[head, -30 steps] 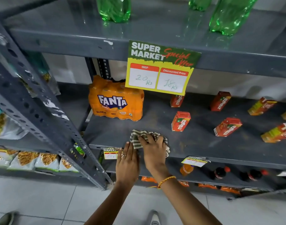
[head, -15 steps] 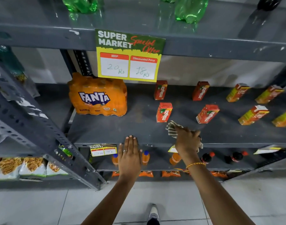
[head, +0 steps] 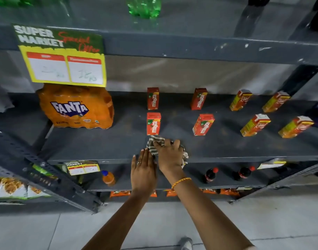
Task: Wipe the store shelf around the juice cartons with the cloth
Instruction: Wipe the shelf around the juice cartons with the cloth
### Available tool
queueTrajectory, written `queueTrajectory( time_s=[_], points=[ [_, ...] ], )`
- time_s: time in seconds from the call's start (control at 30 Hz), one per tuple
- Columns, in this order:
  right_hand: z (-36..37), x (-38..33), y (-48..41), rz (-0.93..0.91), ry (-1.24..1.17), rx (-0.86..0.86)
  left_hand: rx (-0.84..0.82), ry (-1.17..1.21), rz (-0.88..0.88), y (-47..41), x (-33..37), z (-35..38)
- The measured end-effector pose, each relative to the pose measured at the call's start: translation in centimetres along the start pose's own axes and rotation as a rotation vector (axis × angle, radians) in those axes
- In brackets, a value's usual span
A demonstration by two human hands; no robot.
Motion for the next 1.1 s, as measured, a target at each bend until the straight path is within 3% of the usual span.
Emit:
queueTrajectory(
  time_s=[0.23, 0.43, 0.63, 0.77, 1.1],
  points=[
    [-0.4, 7.7, 0.4, 0.061, -0.018, -0.090, 0.119, 0.058, -0.100, -0.2, 3.6, 0.6],
    [-1.7, 13.7, 2.2, 0.335, -0.068, -0.140, 0.122, 0.068, -0.165, -0.5, 3.7, 1.1],
    [-1.0, 5.8, 1.9, 0.006, 0.009, -0.004, 0.123, 0.055, -0.121, 0.0, 3.9, 0.5],
    [-0.2, 5.8, 1.0, -0.031, 0.087, -0.045, 0.091, 0.037, -0.088, 0.2, 3.7, 0.7],
    [-0.9, 18.9, 3.8, 0.308, 0.057, -0.026, 0.035, 0.046, -0.146, -0.2, 3.6, 2.1]
  ],
)
Point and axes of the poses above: each hand's wrist, its own y-axis away from the middle knuckle, its own z-axis out of the palm, x = y × z, the point moved 6 cm from there along -y, towards the middle knuckle, and after that the axes turned 6 degrees about -z, right-handed, at the moved point
